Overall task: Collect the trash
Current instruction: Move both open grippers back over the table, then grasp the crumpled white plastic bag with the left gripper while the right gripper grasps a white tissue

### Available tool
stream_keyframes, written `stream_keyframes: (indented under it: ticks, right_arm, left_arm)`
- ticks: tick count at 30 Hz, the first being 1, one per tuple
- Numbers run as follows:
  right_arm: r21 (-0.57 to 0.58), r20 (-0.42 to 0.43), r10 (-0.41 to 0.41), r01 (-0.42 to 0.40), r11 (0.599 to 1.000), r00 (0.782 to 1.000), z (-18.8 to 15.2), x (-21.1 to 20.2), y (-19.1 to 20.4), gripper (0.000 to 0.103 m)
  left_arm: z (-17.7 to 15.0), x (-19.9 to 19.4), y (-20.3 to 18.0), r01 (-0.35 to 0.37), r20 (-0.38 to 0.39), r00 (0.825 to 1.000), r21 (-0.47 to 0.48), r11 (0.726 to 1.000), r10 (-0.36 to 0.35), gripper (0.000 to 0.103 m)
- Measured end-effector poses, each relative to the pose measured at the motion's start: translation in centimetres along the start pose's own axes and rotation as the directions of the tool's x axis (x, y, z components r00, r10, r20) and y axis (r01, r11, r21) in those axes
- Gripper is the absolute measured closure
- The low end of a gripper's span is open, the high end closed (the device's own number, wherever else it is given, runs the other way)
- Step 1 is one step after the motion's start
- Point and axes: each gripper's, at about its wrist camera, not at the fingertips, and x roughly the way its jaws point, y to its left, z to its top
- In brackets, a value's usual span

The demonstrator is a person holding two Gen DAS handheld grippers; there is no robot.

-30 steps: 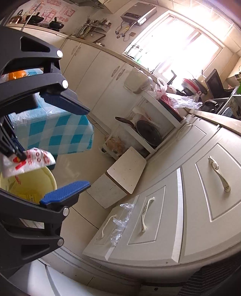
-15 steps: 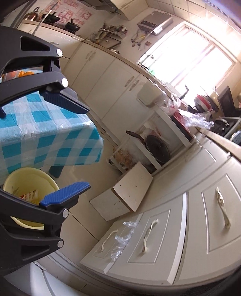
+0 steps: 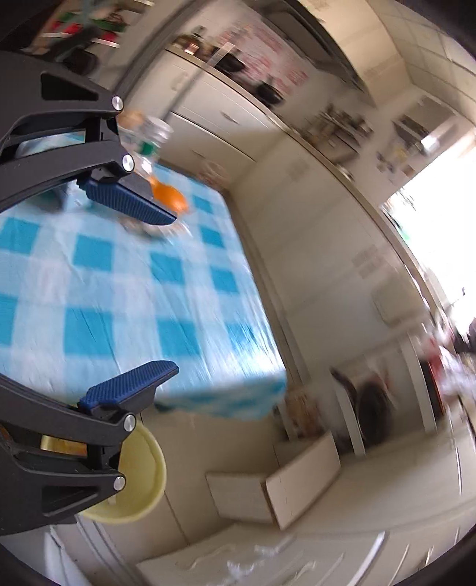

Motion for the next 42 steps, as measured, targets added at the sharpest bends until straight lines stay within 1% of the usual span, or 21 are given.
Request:
stream_keyframes:
  ticks: [2,4,6,7,10,13,14,15,16,17,18,21,26,28,29,30,31,32,33,37,42]
  right_arm:
    - [-0.078,-0.055,0.053,-0.058,0.995,0.997,-1.1,1.2,2.8,0.029]
    - [-0.129,-0.124,0.127,-0.143,0.981,0.984,-2.3,2.6,5.5,0.029]
    - [-0.166,-0.178,0.171,-0.201,0.965,0.969,-3.3,3.9,7.8,0.029]
    - [-0.180,-0.202,0.184,-0.221,0.958,0.962,-3.8,4.5,8.8,0.029]
    - [-0.207,-0.264,0.201,-0.258,0.944,0.944,-5.1,6.6,11.2,0.029]
    - [-0.213,-0.307,0.213,-0.285,0.935,0.928,-6.2,8.2,12.9,0.029]
    - [-0.211,-0.320,0.217,-0.293,0.933,0.922,-6.5,8.8,13.3,0.030]
    - [-0.206,-0.334,0.223,-0.302,0.931,0.916,-6.7,9.3,13.6,0.030]
    - [-0.201,-0.346,0.230,-0.311,0.929,0.910,-6.9,9.6,14.1,0.030]
    - [-0.195,-0.358,0.237,-0.321,0.927,0.903,-7.2,10.2,14.5,0.031]
    - [-0.194,-0.366,0.239,-0.325,0.926,0.899,-7.4,10.6,14.8,0.033]
    - [-0.194,-0.377,0.231,-0.320,0.927,0.897,-7.6,11.6,15.5,0.034]
    - [-0.186,-0.391,0.213,-0.304,0.934,0.896,-8.0,13.4,16.4,0.040]
    - [-0.189,-0.399,0.190,-0.283,0.940,0.897,-8.1,14.1,16.5,0.044]
    - [-0.185,-0.404,0.179,-0.272,0.945,0.897,-8.3,14.6,16.5,0.054]
    - [-0.177,-0.404,0.170,-0.259,0.950,0.899,-8.4,14.9,16.3,0.065]
    - [-0.175,-0.395,0.163,-0.248,0.953,0.904,-8.4,15.0,16.2,0.071]
    - [-0.167,-0.391,0.168,-0.249,0.954,0.905,-8.3,15.0,16.1,0.085]
    - [-0.158,-0.384,0.177,-0.254,0.954,0.906,-8.2,14.8,16.0,0.094]
    - [-0.189,-0.338,0.214,-0.289,0.939,0.916,-7.7,13.6,16.8,0.097]
    - [-0.266,-0.321,0.278,-0.368,0.891,0.905,-7.5,11.7,18.1,0.098]
  left_arm:
    - [0.6,2.2,1.3,0.000,-0.050,0.999,0.018,1.000,0.001,0.021]
    - [0.6,3.6,1.5,0.011,-0.076,0.997,0.055,0.998,-0.007,0.021]
    - [0.6,5.1,1.1,0.002,-0.096,0.995,0.096,0.995,0.007,0.021]
    - [0.7,5.7,0.8,0.012,-0.105,0.994,0.114,0.993,-0.001,0.021]
    - [0.3,7.1,0.0,-0.007,-0.122,0.992,0.156,0.988,0.027,0.021]
    - [0.4,8.4,0.9,0.015,-0.149,0.989,0.126,0.992,0.004,0.021]
    - [0.3,8.8,1.2,0.023,-0.152,0.988,0.117,0.993,-0.005,0.024]
    - [0.4,9.0,1.5,0.030,-0.154,0.988,0.107,0.994,-0.013,0.033]
    - [0.4,9.3,1.6,0.041,-0.161,0.987,0.099,0.994,-0.024,0.038]
    - [0.4,9.6,1.8,0.059,-0.171,0.984,0.086,0.994,-0.044,0.055]
    - [0.4,9.9,2.1,0.073,-0.181,0.982,0.073,0.995,-0.059,0.068]
    - [0.3,9.5,2.7,0.094,-0.166,0.983,0.056,0.994,-0.084,0.072]
    - [0.8,7.1,4.6,0.126,-0.114,0.986,0.006,0.992,-0.125,0.072]
    - [0.9,6.5,5.7,0.141,-0.104,0.984,-0.027,0.990,-0.143,0.072]
    - [0.8,6.4,6.2,0.154,-0.105,0.982,-0.044,0.987,-0.158,0.072]
    - [0.8,6.3,6.7,0.165,-0.105,0.980,-0.063,0.984,-0.171,0.072]
    - [0.8,6.2,7.2,0.168,-0.101,0.979,-0.079,0.983,-0.175,0.072]
    - [0.8,6.2,7.6,0.169,-0.097,0.979,-0.090,0.981,-0.178,0.072]
    - [0.8,6.2,8.1,0.173,-0.094,0.979,-0.100,0.980,-0.182,0.072]
    - [0.8,6.4,9.2,0.181,-0.082,0.978,-0.126,0.975,-0.193,0.072]
    - [0.9,6.0,9.4,0.184,-0.062,0.979,-0.128,0.974,-0.193,0.072]
